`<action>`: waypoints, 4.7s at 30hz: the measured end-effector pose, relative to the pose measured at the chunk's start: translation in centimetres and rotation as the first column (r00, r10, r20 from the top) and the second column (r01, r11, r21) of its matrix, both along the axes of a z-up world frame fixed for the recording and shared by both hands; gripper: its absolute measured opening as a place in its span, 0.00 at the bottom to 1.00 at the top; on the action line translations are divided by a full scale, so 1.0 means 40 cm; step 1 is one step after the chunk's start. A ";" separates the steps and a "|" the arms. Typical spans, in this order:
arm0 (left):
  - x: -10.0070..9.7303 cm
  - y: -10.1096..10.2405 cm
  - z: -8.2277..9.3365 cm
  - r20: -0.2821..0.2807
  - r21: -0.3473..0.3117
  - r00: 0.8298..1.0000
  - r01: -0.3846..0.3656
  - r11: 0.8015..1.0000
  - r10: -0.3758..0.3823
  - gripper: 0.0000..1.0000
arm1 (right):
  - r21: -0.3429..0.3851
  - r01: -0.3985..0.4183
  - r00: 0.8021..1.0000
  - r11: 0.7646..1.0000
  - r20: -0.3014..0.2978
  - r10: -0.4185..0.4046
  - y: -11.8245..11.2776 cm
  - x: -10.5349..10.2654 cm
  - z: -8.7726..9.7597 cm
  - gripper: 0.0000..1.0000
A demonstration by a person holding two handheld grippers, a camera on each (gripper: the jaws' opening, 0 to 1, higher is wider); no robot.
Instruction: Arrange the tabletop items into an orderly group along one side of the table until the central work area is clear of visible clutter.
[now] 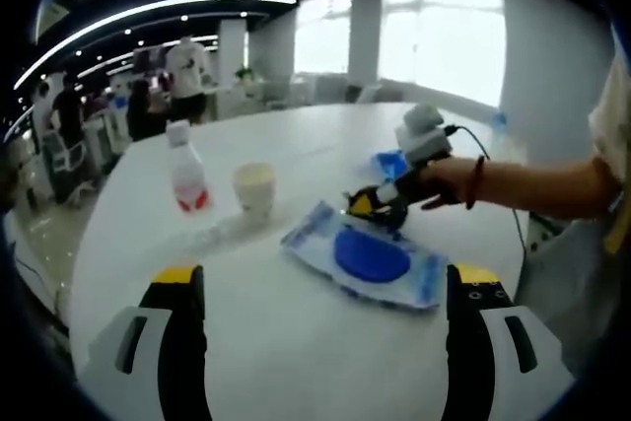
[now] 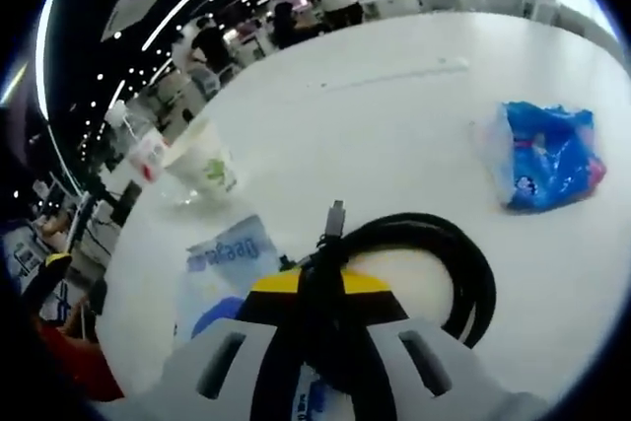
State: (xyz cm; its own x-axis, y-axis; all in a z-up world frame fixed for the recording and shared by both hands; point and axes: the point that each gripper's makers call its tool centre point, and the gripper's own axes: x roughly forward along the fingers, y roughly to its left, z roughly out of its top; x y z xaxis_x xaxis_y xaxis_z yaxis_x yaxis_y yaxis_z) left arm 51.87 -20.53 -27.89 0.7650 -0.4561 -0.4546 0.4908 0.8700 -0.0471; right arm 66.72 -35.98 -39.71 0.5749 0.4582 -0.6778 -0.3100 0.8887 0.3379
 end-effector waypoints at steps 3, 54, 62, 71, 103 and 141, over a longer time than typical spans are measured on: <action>0.002 0.002 0.004 0.004 -0.009 1.000 -0.005 1.000 0.005 0.99 | 0.004 0.024 1.000 1.000 -0.007 -0.024 -0.001 -0.002 0.000 0.10; -0.003 -0.043 0.024 0.033 -0.002 0.997 0.063 0.998 -0.063 0.99 | 0.080 -0.001 0.979 0.997 0.206 -0.016 -0.128 -0.038 0.297 0.01; -0.007 -0.043 0.025 0.033 -0.001 0.998 0.059 0.998 -0.059 0.99 | 0.057 0.022 0.982 0.998 0.188 -0.033 -0.183 -0.052 0.292 0.01; -0.007 -0.052 0.026 0.034 0.002 0.997 0.071 0.997 -0.071 0.99 | -0.002 0.002 0.985 1.000 0.172 -0.002 -0.212 -0.074 0.270 0.01; -0.008 -0.053 0.011 0.014 0.001 0.997 0.075 0.997 -0.075 0.99 | -0.223 -0.229 0.956 0.948 0.130 0.261 -0.191 -0.137 0.070 0.02; 0.003 -0.025 0.016 0.020 0.003 0.999 0.046 0.999 -0.047 0.99 | -0.307 -0.243 0.950 0.920 0.118 0.290 -0.186 -0.111 0.015 0.09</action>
State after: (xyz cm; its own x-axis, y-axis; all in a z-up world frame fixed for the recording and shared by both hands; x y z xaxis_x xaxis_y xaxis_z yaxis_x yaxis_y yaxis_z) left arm 51.98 -21.55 -27.26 0.7518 -0.4903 -0.4409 0.5315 0.8464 -0.0348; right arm 62.28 -43.43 -39.12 0.5685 0.4100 -0.7133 -0.5771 0.8166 0.0094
